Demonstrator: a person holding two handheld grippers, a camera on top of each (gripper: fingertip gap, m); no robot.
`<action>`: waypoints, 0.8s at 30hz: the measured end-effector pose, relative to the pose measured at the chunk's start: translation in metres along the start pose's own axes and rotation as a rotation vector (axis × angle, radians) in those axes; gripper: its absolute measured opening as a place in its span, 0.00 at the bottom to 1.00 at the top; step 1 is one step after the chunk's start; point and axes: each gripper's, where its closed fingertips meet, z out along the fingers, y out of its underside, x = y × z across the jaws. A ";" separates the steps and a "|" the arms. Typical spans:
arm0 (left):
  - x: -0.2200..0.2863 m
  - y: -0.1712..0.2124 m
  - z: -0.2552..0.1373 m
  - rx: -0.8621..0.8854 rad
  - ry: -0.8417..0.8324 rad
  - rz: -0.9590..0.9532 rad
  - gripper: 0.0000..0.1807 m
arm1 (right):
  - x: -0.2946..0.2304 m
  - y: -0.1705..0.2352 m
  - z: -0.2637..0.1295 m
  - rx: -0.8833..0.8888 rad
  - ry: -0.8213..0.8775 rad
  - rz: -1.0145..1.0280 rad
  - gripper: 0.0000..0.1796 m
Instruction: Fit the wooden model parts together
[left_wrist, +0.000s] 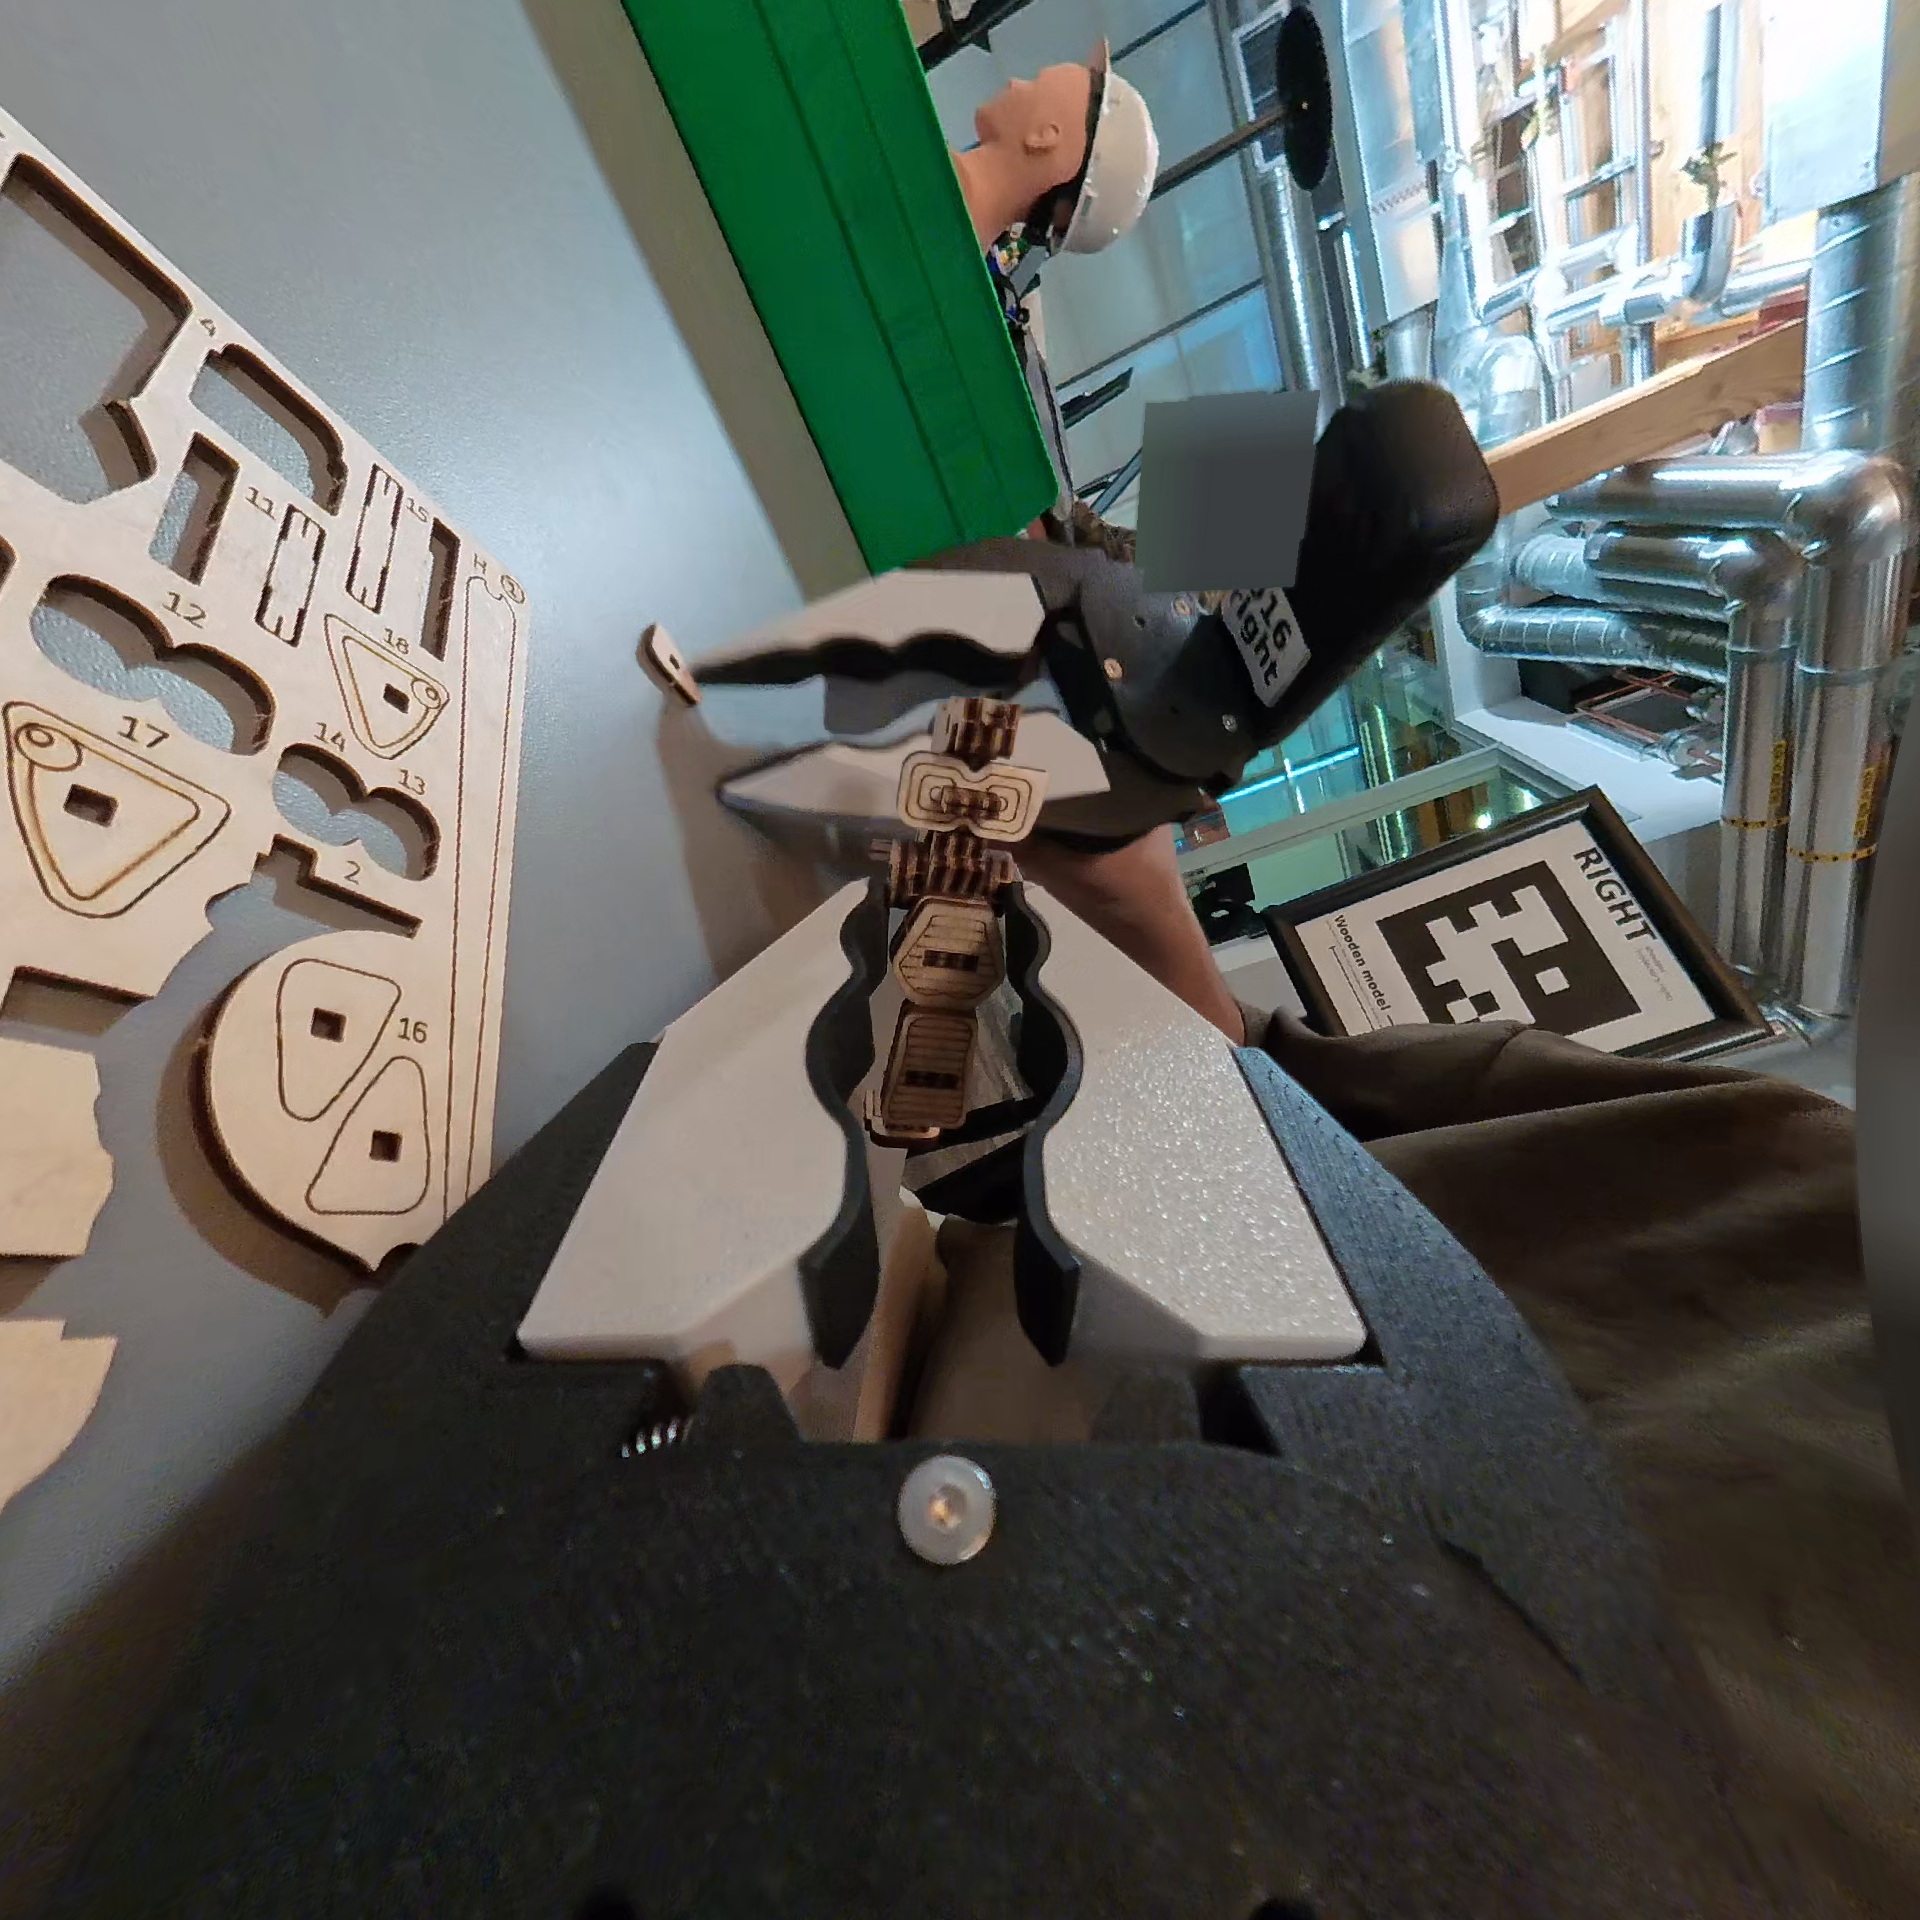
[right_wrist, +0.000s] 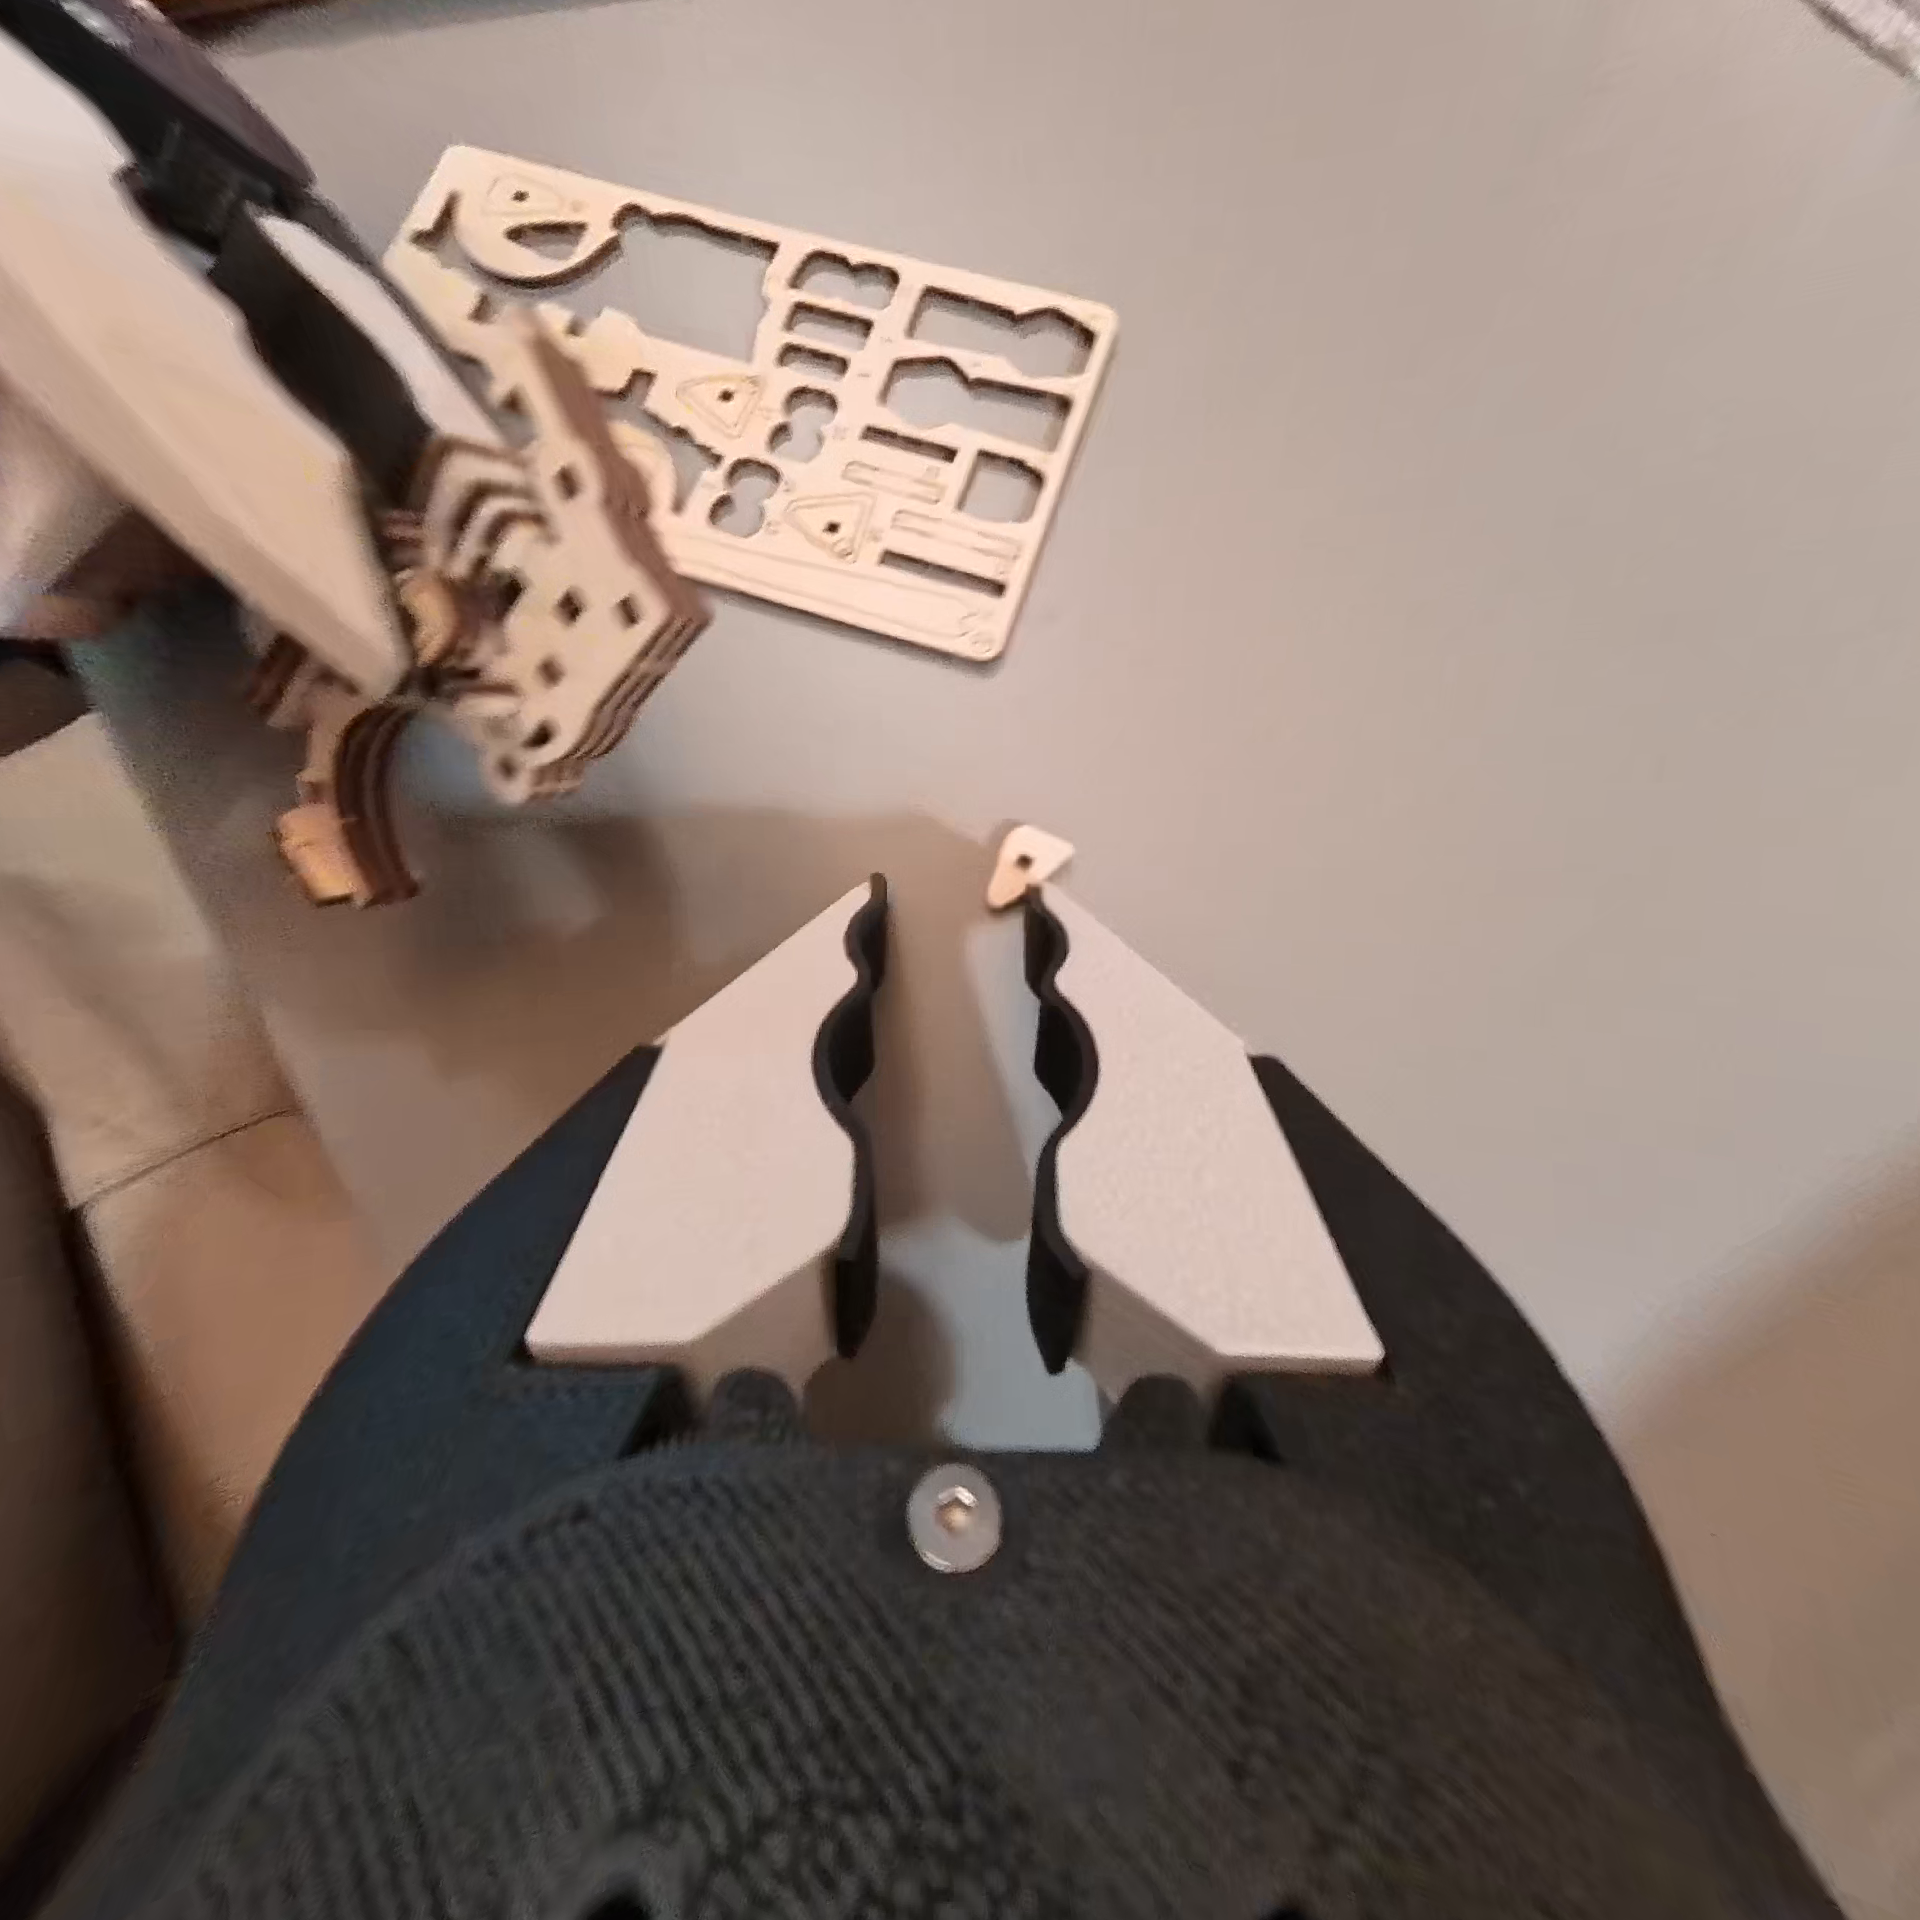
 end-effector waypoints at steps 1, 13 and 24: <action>0.000 0.000 0.000 0.001 0.002 -0.001 0.10 | -0.008 0.002 -0.003 -0.001 -0.027 0.011 0.13; 0.001 -0.002 -0.001 0.004 0.025 -0.026 0.10 | 0.001 -0.006 -0.006 0.094 -0.028 0.052 0.16; 0.001 -0.002 -0.001 0.007 0.026 -0.028 0.10 | -0.012 -0.001 -0.006 0.072 -0.083 0.058 0.14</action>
